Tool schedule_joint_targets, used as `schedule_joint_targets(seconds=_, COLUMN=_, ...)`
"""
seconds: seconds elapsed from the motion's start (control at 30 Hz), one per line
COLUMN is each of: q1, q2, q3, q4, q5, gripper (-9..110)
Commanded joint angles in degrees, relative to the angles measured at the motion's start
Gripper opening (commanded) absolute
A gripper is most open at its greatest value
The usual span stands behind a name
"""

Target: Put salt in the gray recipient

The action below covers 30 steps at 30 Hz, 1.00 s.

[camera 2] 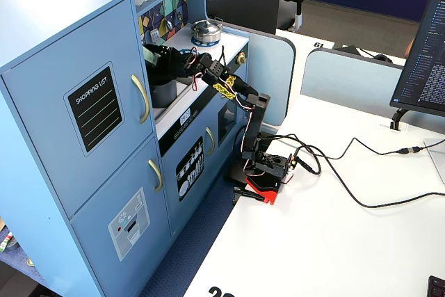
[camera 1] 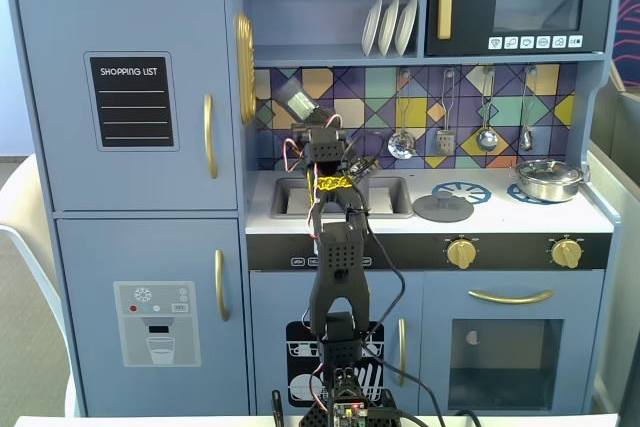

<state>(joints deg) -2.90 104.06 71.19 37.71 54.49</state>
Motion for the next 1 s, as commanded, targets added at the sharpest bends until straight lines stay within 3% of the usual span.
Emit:
schedule_joint_targets(seconds=0.0, q1=-0.2, q2=4.9, q3=1.8, q4=-10.4, q5=-2.7, gripper=0)
schedule_joint_targets(seconds=0.2, q1=2.4, q2=-3.3, q3=-15.3, q4=15.7, q5=2.8, gripper=0)
schedule_joint_targets(seconds=0.3, q1=2.6, q2=-4.2, q3=-16.4, q4=20.2, q5=3.8, gripper=0)
schedule_joint_targets(seconds=0.37, q1=2.6, q2=-2.6, q3=-12.9, q4=16.8, q5=3.6, gripper=0)
schedule_joint_targets(seconds=0.5, q1=1.1, q2=8.7, q3=11.1, q4=-18.2, q5=-4.8, gripper=0)
schedule_joint_targets(seconds=0.53, q1=0.8, q2=9.3, q3=12.5, q4=-21.5, q5=-6.2, gripper=0)
schedule_joint_targets(seconds=0.8, q1=3.5, q2=-2.5, q3=-11.2, q4=13.8, q5=3.3, gripper=0)
schedule_joint_targets(seconds=0.9, q1=3.8, q2=-1.5, q3=-8.8, q4=11.7, q5=3.0, gripper=0)
schedule_joint_targets(seconds=0.97, q1=3.3, q2=1.6, q3=-3.3, q4=3.6, q5=0.9, gripper=0)
